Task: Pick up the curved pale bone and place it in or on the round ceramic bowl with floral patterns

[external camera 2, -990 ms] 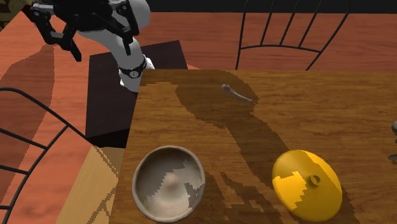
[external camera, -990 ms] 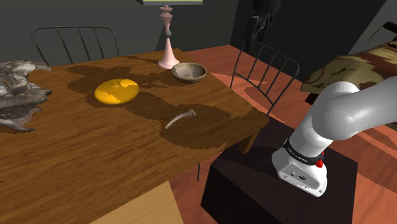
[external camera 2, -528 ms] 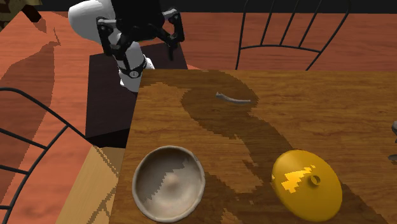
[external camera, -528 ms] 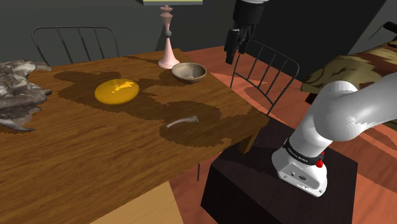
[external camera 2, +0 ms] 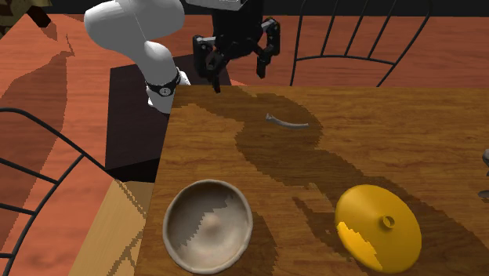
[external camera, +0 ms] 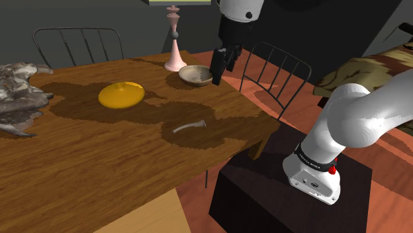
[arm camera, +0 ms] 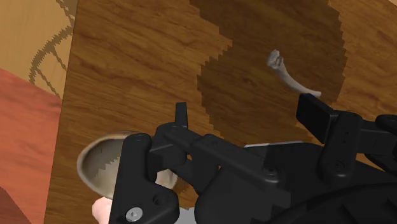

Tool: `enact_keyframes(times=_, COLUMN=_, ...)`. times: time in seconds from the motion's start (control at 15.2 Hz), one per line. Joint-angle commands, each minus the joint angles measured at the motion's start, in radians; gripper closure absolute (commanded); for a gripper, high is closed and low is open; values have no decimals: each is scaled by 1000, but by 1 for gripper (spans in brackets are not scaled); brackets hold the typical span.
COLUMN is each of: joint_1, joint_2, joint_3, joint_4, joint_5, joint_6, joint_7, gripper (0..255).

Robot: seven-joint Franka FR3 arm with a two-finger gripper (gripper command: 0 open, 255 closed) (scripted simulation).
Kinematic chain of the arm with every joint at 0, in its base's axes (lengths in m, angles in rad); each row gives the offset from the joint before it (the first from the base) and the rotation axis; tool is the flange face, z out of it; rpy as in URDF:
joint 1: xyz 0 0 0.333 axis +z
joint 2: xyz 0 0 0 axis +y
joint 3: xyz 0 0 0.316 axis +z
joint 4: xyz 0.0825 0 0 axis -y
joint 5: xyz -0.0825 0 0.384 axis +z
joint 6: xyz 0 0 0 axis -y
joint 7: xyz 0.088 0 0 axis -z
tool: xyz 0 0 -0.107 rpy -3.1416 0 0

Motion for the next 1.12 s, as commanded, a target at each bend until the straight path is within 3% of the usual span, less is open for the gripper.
enact_keyframes(times=0.0, joint_1=13, joint_2=46, joint_3=42, joint_4=19, joint_5=12, joint_6=45, joint_7=28, gripper=0)
enact_keyframes(times=0.53, joint_1=44, joint_2=207, joint_3=190, joint_4=93, joint_5=11, joint_6=191, joint_7=128, gripper=0)
enact_keyframes(times=1.06, joint_1=36, joint_2=253, joint_3=211, joint_4=29, joint_5=-1, joint_6=299, joint_7=140, gripper=0)
